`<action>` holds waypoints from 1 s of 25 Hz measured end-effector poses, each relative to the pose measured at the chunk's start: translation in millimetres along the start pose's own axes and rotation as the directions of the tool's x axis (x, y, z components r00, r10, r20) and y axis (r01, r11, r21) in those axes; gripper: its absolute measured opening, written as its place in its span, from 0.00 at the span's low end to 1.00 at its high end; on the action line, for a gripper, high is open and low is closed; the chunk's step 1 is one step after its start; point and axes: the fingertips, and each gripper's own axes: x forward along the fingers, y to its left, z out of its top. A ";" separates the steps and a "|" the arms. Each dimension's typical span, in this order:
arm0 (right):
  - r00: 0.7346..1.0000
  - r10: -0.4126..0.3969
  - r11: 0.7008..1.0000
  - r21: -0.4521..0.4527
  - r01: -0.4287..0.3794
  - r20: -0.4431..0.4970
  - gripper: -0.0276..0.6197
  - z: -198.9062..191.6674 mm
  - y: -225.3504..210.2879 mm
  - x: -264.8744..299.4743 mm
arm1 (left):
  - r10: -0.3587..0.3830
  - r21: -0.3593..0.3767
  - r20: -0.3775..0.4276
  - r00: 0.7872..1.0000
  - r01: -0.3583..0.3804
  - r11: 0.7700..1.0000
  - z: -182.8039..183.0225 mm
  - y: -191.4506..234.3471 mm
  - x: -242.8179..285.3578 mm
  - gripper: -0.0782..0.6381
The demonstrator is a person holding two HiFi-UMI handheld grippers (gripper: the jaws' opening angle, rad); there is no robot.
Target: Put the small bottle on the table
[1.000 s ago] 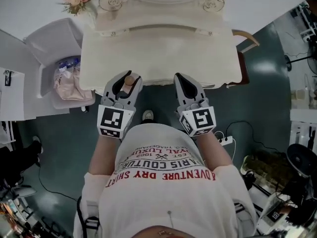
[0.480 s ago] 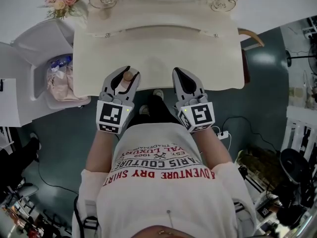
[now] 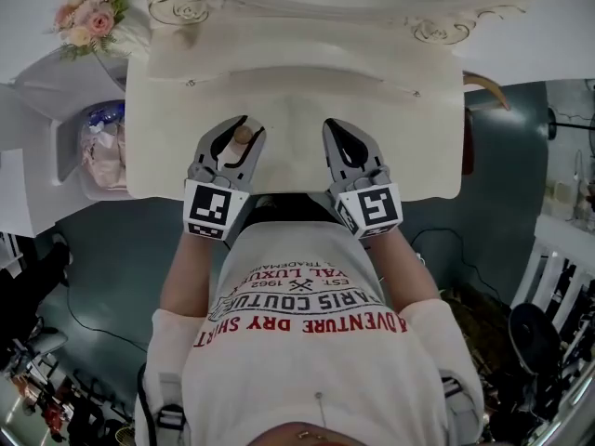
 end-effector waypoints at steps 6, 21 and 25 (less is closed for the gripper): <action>0.999 0.020 1.000 0.011 -0.020 -0.041 0.04 -15.9 -26.1 30.9 | 0.038 -0.044 -0.030 0.999 -0.039 0.998 -19.2 20.6 36.8 0.29; 0.997 0.053 0.998 0.024 -0.052 -0.057 0.04 -42.9 -68.6 67.3 | 0.037 -0.046 -0.067 0.997 -0.040 0.998 -67.2 31.0 100.2 0.29; 0.996 0.057 0.998 0.041 -0.054 -0.072 0.04 -50.9 -71.7 69.2 | 0.033 -0.046 -0.045 0.998 -0.035 0.998 -66.5 30.1 107.0 0.29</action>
